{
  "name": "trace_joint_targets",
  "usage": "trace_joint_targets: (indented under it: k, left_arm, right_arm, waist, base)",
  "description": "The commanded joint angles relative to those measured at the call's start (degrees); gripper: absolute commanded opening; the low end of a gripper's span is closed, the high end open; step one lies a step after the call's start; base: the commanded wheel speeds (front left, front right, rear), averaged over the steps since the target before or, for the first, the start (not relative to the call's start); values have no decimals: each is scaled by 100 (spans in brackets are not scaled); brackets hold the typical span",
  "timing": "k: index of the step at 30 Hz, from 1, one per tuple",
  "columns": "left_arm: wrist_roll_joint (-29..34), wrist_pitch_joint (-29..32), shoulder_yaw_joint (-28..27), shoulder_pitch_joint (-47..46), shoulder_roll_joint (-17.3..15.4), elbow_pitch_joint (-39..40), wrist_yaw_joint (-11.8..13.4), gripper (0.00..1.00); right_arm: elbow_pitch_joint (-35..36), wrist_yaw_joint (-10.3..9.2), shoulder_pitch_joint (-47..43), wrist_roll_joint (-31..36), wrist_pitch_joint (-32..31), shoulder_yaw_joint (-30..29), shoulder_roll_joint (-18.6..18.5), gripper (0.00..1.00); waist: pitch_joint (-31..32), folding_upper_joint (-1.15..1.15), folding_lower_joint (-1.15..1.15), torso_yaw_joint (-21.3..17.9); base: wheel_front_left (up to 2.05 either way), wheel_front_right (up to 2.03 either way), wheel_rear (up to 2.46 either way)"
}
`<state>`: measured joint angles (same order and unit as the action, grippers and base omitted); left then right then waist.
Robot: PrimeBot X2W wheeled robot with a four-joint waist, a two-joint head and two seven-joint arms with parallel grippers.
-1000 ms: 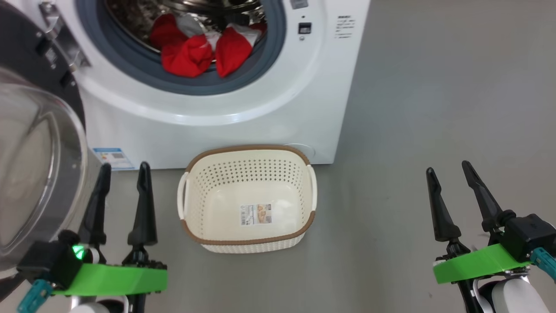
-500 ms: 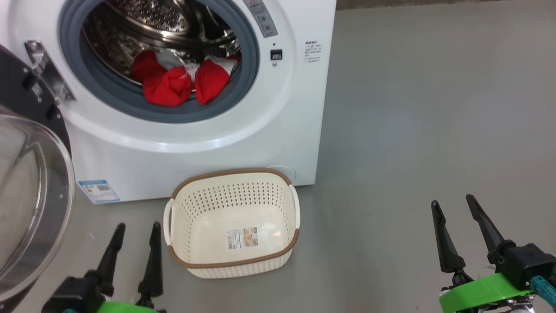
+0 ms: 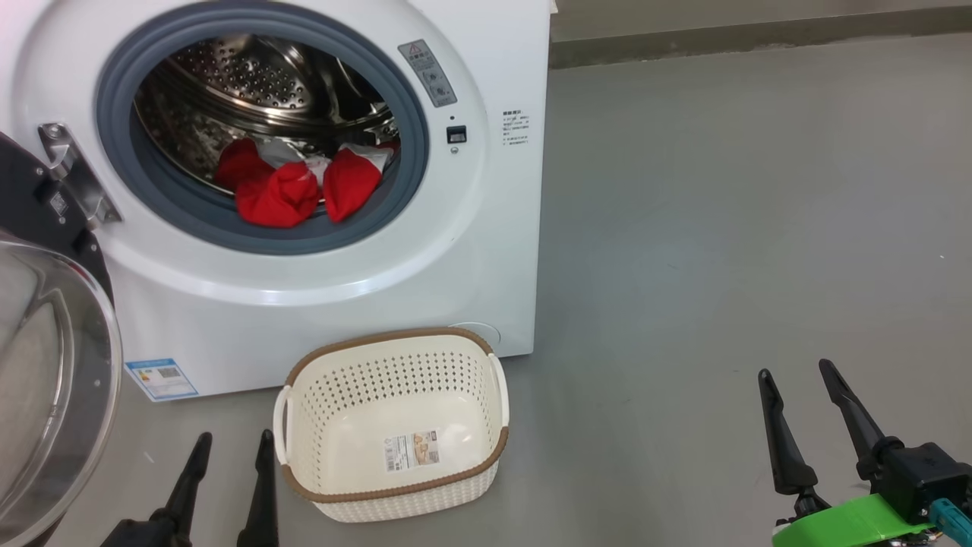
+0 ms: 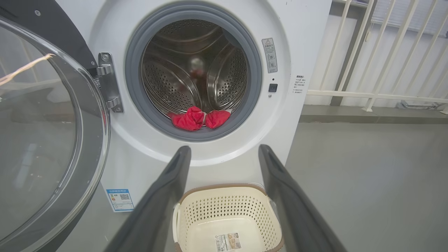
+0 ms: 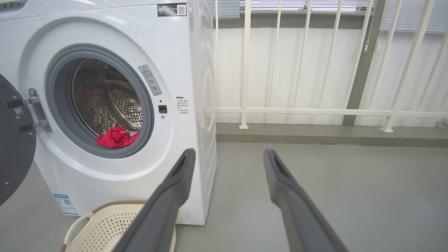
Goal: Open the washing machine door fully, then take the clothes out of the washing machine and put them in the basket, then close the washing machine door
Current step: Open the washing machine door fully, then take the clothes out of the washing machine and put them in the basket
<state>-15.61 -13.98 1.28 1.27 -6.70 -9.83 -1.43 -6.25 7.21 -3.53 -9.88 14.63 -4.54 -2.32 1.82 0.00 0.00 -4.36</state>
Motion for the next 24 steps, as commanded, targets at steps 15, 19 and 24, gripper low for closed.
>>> trace_joint_targets:
  k: [15,19,24]
  left_arm:
    - [129,-92,-169,-66,-34,157,242,100]
    - [112,-93,-154,-78,-46,164,245,100]
    - [22,-94,-164,-100,-35,230,212,100]
  right_arm:
    - [129,28,45,52,37,130,-55,100]
    - [123,28,40,17,37,142,-55,100]
    - [116,28,32,-23,37,157,-55,100]
  waist:
    - [19,0,0,-26]
    - [22,0,0,6]
    - [9,0,0,47]
  base:
    - [32,-32,0]
    - [143,-143,0]
    - [198,-197,-1]
